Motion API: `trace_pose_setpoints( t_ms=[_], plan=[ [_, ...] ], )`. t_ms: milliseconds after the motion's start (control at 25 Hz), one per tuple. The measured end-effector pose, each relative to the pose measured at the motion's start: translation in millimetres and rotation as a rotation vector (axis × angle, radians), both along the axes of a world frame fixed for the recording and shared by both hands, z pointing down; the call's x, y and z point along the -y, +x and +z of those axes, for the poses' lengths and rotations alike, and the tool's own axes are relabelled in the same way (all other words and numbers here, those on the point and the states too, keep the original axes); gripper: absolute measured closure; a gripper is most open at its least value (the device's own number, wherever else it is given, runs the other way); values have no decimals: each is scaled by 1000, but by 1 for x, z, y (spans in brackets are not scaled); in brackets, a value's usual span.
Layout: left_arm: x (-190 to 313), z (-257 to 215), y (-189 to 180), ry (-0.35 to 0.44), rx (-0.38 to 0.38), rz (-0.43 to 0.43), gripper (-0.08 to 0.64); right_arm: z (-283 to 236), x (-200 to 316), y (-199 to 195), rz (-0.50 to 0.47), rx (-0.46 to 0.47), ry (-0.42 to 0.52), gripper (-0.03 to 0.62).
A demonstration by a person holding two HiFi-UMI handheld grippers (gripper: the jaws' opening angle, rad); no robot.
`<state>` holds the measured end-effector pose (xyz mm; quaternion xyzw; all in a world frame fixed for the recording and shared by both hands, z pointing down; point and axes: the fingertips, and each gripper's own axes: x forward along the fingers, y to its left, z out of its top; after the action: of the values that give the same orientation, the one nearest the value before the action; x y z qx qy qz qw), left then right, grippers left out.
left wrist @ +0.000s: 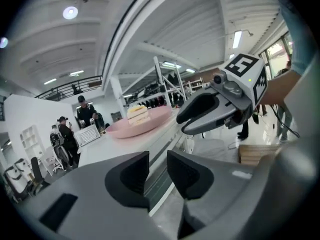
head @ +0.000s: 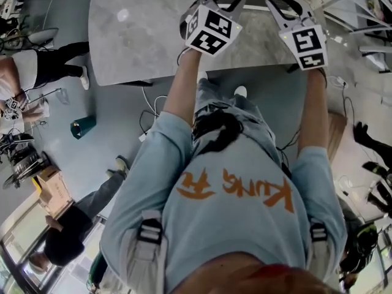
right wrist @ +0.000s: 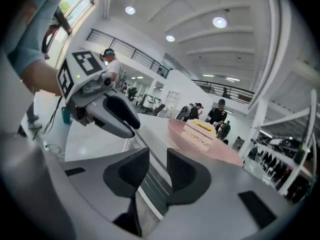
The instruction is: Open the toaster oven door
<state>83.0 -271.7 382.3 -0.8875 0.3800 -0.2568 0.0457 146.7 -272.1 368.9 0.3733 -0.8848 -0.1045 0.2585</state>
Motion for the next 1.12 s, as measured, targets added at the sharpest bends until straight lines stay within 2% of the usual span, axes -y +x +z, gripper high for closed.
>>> trace_pose_setpoints(
  t_ms=[240,360,440,560,800,920,1120],
  plan=[
    [3,21,8,-30,227,114,420,23,9,-4,-138,-276,1,462],
    [8,29,5,-36,292,132,420,36,9,-11,-209,-348,-28,453],
    [10,34,5,-56,314,153,420,42,11,-14,-244,-369,-53,430],
    [15,36,6,-85,315,172,422,51,15,-11,-264,-425,-81,428],
    [18,45,-1,-83,430,204,422,62,18,-7,-282,-532,-74,440],
    [21,48,0,-70,465,195,422,63,24,-4,-280,-577,-40,480],
    [20,53,2,-57,476,152,425,66,20,-3,-276,-605,-37,487]
  ],
)
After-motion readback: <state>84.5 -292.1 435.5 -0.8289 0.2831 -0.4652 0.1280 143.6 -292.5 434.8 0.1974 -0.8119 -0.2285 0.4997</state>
